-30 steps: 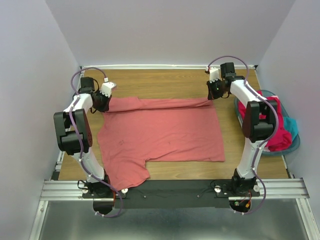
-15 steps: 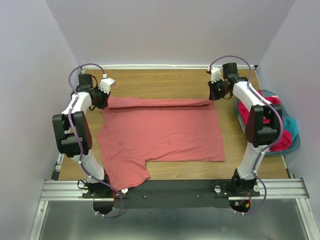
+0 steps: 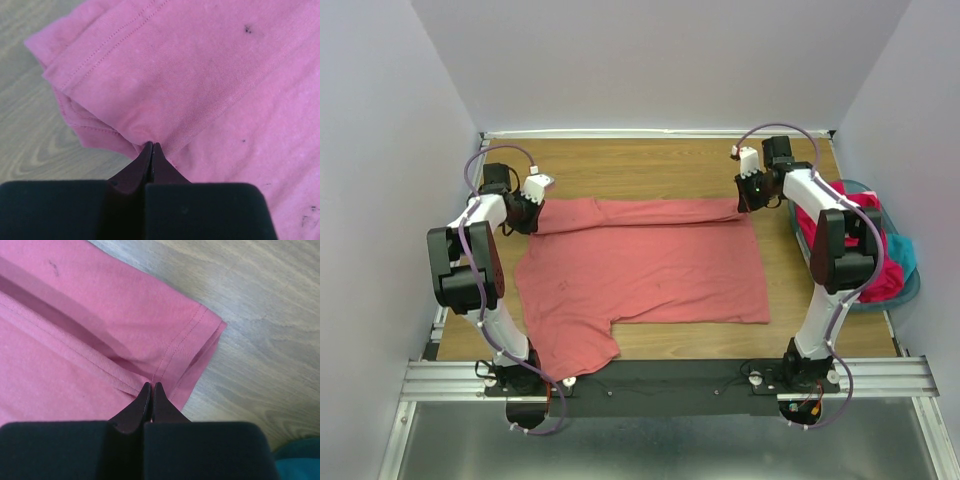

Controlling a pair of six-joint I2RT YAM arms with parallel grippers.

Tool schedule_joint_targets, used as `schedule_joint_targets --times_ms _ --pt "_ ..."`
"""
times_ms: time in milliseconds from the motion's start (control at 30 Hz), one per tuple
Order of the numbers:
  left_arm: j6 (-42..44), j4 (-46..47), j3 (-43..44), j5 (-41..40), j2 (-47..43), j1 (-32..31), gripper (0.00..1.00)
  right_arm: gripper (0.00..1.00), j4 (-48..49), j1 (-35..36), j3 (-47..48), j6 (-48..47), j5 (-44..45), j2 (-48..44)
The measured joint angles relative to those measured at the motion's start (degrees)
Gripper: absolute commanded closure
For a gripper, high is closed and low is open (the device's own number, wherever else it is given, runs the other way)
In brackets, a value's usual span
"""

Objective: Fold and stack the t-shirts
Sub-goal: Fold the flattened tshirt in 1/3 of the way

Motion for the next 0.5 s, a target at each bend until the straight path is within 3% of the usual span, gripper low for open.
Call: schedule_joint_targets --times_ms 500 --pt "0.0 0.44 -0.7 -0.31 0.46 0.0 1.0 1.0 -0.04 0.0 -0.57 -1.03 0.07 0.5"
